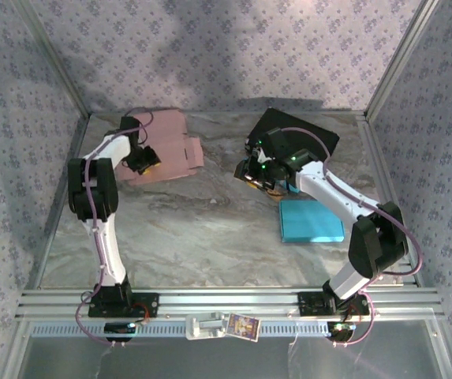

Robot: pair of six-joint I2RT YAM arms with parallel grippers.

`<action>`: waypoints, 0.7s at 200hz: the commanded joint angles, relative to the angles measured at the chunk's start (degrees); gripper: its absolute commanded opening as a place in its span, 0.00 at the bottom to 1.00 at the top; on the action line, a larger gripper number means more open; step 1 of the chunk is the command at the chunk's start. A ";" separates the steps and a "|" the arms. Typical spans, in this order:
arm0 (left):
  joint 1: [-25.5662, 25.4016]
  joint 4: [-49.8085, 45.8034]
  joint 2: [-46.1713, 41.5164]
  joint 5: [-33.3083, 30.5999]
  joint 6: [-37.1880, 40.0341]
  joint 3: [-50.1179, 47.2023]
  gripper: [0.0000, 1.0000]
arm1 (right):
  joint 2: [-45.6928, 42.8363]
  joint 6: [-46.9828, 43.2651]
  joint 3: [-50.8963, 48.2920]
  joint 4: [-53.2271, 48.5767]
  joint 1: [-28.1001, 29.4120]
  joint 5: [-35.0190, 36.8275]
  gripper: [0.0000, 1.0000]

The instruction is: Fold the paper box

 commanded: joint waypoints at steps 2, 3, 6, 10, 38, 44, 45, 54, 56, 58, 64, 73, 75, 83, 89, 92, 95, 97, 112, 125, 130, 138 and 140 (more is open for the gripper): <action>-2.17 3.75 -5.38 2.28 -3.10 -9.71 0.38 | -0.38 0.60 -1.66 -0.07 -1.01 -1.44 0.49; -2.24 4.04 -5.70 2.40 -3.37 -10.25 0.38 | -0.36 0.57 -1.70 -0.07 -1.04 -1.49 0.49; -2.53 4.66 -6.44 2.68 -3.98 -11.73 0.38 | -0.37 0.49 -1.77 -0.07 -1.21 -1.59 0.49; -2.84 5.59 -7.74 3.06 -4.72 -13.74 0.38 | -0.27 0.34 -1.93 -0.03 -1.40 -1.67 0.49; -7.61 11.86 -17.16 5.53 -10.52 -28.55 0.37 | 0.84 -0.92 -2.08 0.34 -2.90 -2.64 0.49; -9.28 12.10 -19.13 5.45 -11.38 -31.01 0.37 | 1.14 -1.31 -1.94 0.39 -3.23 -2.79 0.49; -9.57 12.21 -19.48 5.44 -11.60 -31.50 0.37 | 1.14 -1.31 -1.94 0.39 -3.23 -2.79 0.49; -12.20 13.80 -22.41 6.03 -13.70 -35.67 0.38 | 1.95 -1.93 -1.73 0.35 -3.54 -3.19 0.49; -12.93 14.30 -23.02 6.24 -14.31 -36.57 0.38 | 2.12 -2.07 -1.66 0.35 -3.58 -3.25 0.49; -13.58 14.69 -23.61 6.36 -14.88 -37.39 0.38 | 2.30 -2.22 -1.60 0.26 -3.55 -3.39 0.49; -15.34 15.63 -25.34 6.47 -16.63 -39.80 0.38 | 2.90 -2.60 -1.37 0.22 -3.70 -3.62 0.49; -18.21 17.46 -27.66 6.89 -19.29 -42.95 0.39 | 4.04 -3.22 -0.94 0.07 -3.56 -4.18 0.49; -18.76 17.85 -28.15 6.96 -19.75 -43.47 0.39 | 4.33 -3.32 -0.81 0.03 -3.55 -4.24 0.49; -20.92 19.29 -30.16 6.93 -21.52 -45.01 0.40 | 5.67 -3.57 -0.12 -0.13 -3.15 -5.02 0.49; -22.00 20.16 -31.57 6.64 -22.42 -45.86 0.41 | 6.79 -3.81 0.41 -0.07 -2.89 -5.82 0.49; -22.40 20.44 -32.48 6.49 -22.67 -46.12 0.42 | 7.35 -4.05 0.72 -0.08 -2.68 -6.20 0.49; -22.69 20.43 -33.27 6.38 -22.83 -46.21 0.42 | 7.83 -4.17 1.08 -0.12 -2.40 -6.47 0.49; -22.76 20.31 -33.75 6.28 -22.88 -46.22 0.43 | 8.31 -4.26 1.33 -0.15 -2.25 -6.59 0.49; -22.81 17.19 -38.09 4.01 -21.96 -44.50 0.47 | 11.84 -5.46 3.72 -0.65 -0.63 -7.31 0.48; -21.00 13.07 -41.64 1.44 -19.63 -42.41 0.50 | 14.73 -6.47 6.05 -1.13 0.42 -7.46 0.48; -19.96 11.69 -42.54 1.21 -18.83 -41.91 0.51 | 15.91 -7.02 6.98 -1.71 0.87 -7.10 0.47; -17.43 9.65 -43.43 1.70 -17.24 -41.26 0.51 | 17.71 -7.73 8.36 -2.53 1.13 -6.39 0.47; -16.54 9.13 -43.52 1.82 -16.85 -41.13 0.51 | 18.17 -7.83 8.64 -2.66 1.16 -6.38 0.47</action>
